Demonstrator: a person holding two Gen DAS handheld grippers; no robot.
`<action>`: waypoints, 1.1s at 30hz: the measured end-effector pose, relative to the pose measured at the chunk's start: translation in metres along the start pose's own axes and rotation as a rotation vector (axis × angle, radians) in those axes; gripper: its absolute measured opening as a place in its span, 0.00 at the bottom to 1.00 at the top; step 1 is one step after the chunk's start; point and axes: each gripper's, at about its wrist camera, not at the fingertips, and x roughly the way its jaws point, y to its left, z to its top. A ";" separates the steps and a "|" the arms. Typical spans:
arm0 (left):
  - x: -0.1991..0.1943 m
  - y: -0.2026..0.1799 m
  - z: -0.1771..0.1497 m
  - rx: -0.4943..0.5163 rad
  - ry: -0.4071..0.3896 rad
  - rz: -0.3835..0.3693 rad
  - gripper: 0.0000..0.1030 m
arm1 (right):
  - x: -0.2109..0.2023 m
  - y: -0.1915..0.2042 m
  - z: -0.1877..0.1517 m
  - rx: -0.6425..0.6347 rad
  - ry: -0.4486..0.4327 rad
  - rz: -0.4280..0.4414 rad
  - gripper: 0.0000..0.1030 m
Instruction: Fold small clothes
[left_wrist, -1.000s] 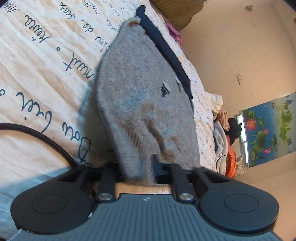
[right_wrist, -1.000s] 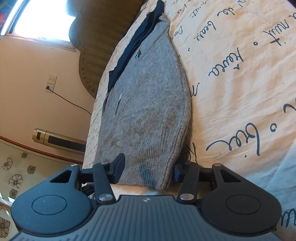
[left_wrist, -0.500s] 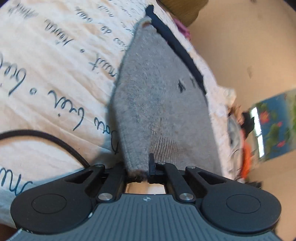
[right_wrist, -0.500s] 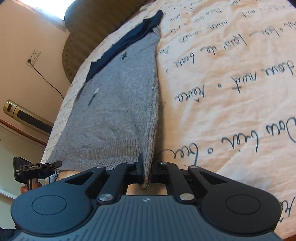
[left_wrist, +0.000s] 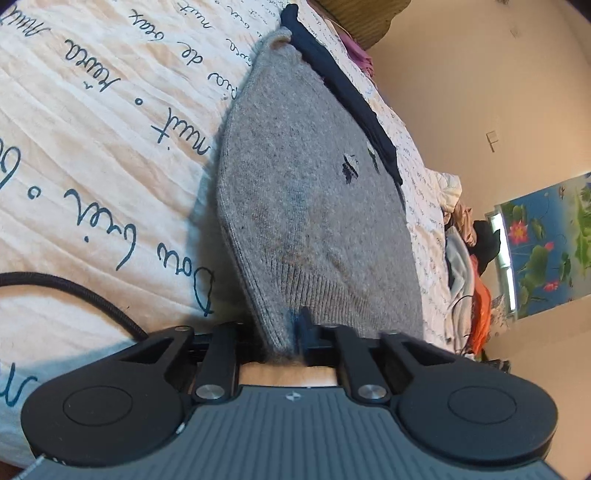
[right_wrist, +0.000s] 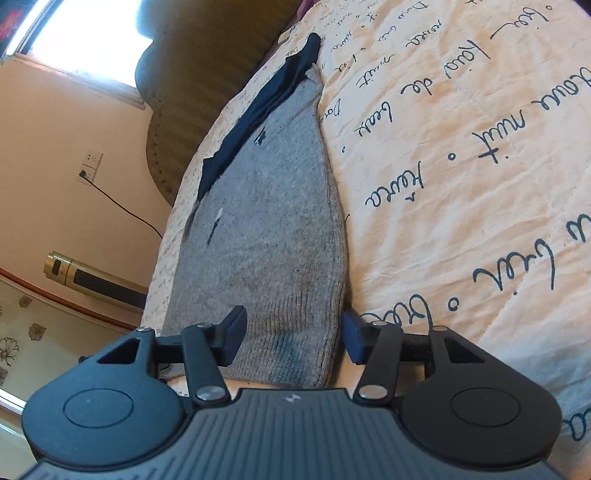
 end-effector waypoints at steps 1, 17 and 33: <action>-0.002 -0.002 0.000 0.013 -0.005 0.004 0.01 | 0.004 0.000 0.001 0.001 0.034 -0.026 0.04; -0.007 0.001 0.006 -0.016 -0.041 -0.018 0.41 | -0.005 -0.011 0.000 0.049 -0.028 0.047 0.35; -0.039 -0.028 0.050 -0.002 -0.113 -0.148 0.02 | -0.024 0.033 0.039 -0.081 -0.148 0.153 0.04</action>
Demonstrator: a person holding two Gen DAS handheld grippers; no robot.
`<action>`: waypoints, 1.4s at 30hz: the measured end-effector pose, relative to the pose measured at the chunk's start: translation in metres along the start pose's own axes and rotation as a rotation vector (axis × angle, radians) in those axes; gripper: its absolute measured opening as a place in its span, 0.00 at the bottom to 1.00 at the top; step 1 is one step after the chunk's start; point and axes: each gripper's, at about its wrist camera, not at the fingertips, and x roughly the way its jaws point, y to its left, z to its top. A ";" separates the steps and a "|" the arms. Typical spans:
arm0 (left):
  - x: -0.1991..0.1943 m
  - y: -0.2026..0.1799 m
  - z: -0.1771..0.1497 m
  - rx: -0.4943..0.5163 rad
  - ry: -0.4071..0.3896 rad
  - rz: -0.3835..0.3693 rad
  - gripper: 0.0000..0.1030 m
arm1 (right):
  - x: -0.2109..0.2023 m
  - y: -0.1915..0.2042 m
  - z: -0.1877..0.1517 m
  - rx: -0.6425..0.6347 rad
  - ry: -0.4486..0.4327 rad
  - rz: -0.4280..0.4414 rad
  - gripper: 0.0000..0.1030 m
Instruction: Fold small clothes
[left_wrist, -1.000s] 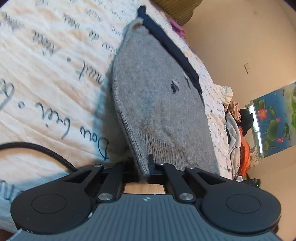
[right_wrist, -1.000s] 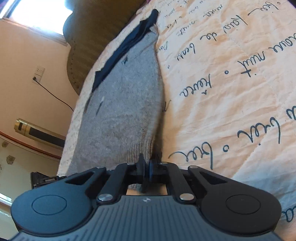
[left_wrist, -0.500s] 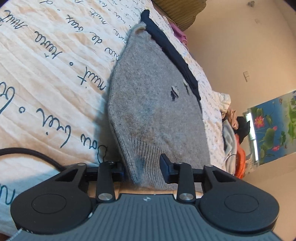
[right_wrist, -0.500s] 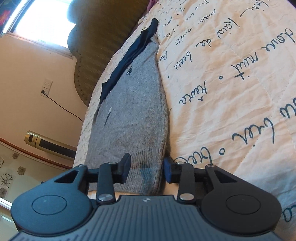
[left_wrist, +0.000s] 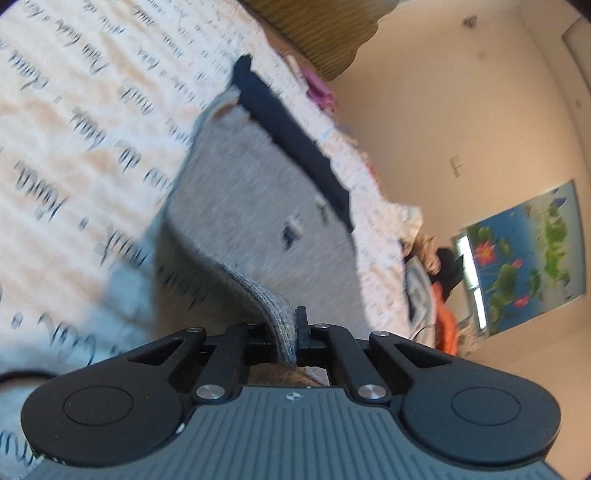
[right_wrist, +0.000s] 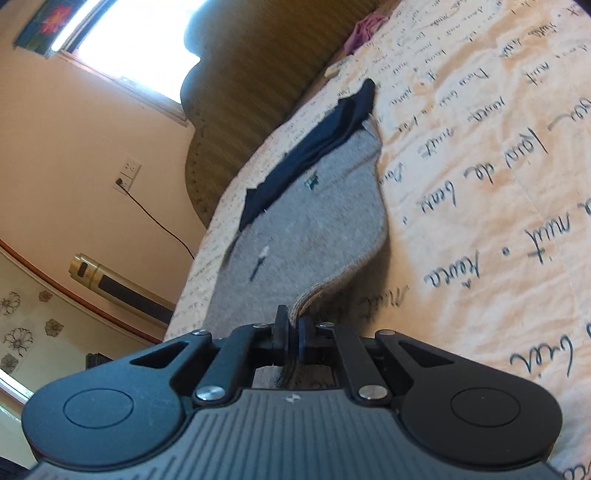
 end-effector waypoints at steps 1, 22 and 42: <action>0.001 -0.005 0.010 -0.014 -0.019 -0.019 0.02 | 0.002 0.003 0.008 -0.003 -0.019 0.016 0.04; 0.108 -0.046 0.168 0.022 -0.076 0.013 0.02 | 0.114 -0.022 0.163 -0.005 -0.080 0.044 0.04; 0.198 -0.018 0.297 -0.026 -0.152 0.077 0.02 | 0.236 -0.071 0.289 0.038 -0.078 0.002 0.04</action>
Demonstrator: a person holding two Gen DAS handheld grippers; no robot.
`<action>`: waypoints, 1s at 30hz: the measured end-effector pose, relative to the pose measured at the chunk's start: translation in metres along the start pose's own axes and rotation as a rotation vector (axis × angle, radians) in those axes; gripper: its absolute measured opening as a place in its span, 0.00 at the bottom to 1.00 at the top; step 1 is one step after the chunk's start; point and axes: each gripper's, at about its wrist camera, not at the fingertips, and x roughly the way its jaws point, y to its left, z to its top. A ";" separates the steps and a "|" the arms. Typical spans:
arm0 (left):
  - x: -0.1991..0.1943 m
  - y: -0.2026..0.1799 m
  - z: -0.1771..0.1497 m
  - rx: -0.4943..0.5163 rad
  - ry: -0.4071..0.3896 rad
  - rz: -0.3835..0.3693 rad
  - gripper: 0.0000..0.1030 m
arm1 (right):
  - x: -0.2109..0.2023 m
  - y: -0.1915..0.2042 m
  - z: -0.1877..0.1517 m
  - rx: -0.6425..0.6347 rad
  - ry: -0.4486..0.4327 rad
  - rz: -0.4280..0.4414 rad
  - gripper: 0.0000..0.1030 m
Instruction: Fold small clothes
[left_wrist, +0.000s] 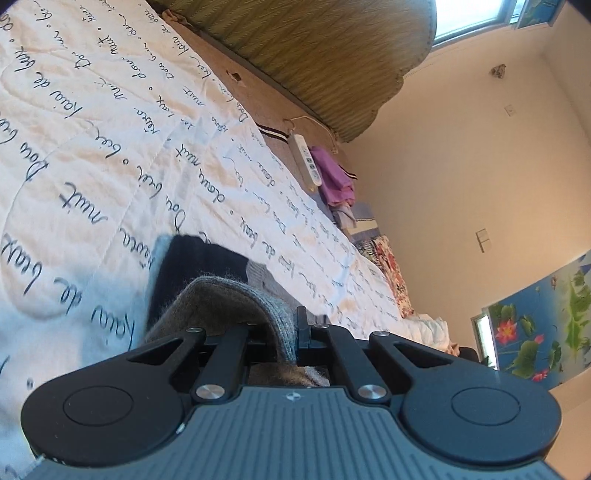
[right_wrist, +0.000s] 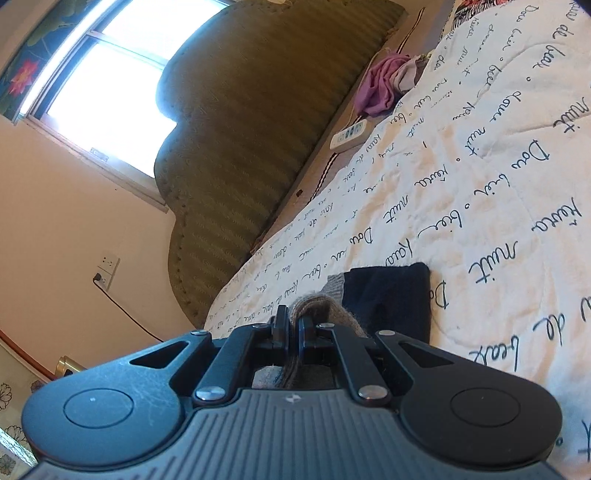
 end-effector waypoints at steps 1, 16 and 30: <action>0.006 0.002 0.004 -0.001 -0.005 0.007 0.02 | 0.007 -0.003 0.004 0.001 0.004 -0.012 0.04; 0.073 0.025 0.029 0.049 -0.007 0.111 0.35 | 0.074 -0.064 0.031 0.193 0.042 -0.093 0.14; 0.087 -0.029 0.024 0.473 -0.121 0.478 0.66 | 0.084 -0.004 0.049 -0.209 0.090 -0.324 0.45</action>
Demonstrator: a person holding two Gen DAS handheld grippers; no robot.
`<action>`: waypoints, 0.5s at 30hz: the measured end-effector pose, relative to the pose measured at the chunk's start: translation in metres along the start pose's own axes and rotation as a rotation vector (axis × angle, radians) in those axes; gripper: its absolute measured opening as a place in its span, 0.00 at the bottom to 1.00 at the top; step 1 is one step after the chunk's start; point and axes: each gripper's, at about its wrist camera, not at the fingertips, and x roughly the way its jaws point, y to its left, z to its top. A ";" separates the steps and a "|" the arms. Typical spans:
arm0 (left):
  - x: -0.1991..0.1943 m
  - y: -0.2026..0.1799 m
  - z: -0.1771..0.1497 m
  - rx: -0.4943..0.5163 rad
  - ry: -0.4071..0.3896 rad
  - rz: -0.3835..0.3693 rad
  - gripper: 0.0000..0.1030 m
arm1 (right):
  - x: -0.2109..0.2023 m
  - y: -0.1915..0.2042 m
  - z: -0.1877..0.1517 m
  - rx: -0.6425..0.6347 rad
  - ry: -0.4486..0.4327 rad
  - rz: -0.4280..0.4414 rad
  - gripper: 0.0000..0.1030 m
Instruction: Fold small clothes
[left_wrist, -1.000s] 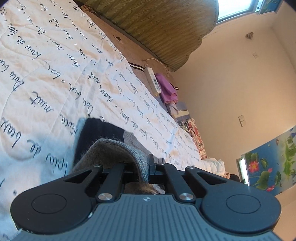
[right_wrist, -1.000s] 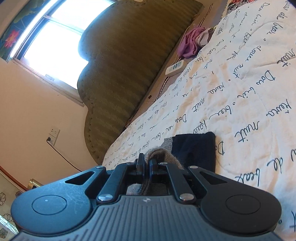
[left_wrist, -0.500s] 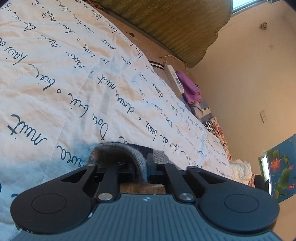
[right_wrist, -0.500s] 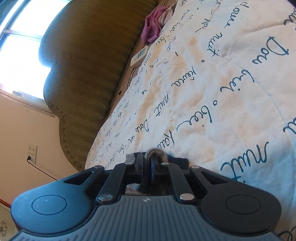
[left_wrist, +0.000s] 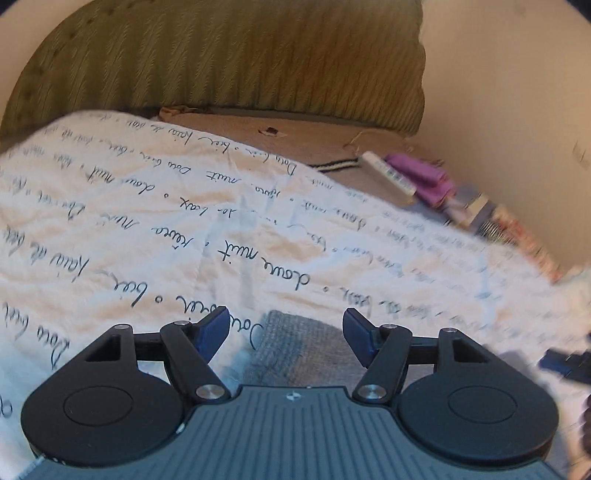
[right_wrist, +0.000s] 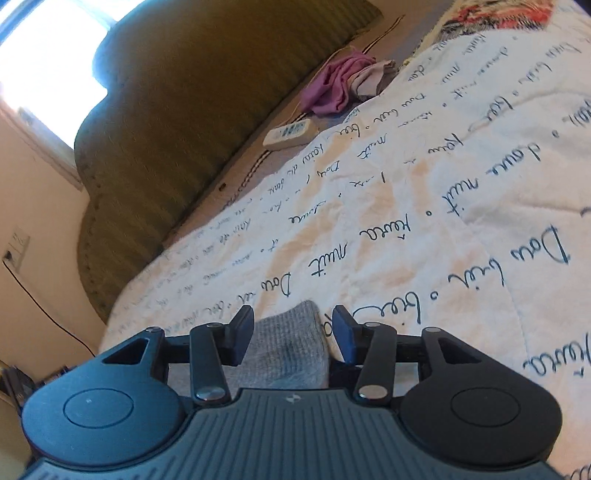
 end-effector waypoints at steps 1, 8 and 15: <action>0.010 -0.005 -0.001 0.027 0.014 0.020 0.66 | 0.009 0.007 0.001 -0.051 0.025 -0.026 0.45; 0.056 -0.015 -0.012 0.159 0.108 0.097 0.41 | 0.050 0.026 -0.005 -0.206 0.111 -0.087 0.18; 0.042 -0.024 -0.008 0.185 0.001 0.150 0.10 | 0.021 0.013 0.003 -0.116 -0.066 -0.007 0.03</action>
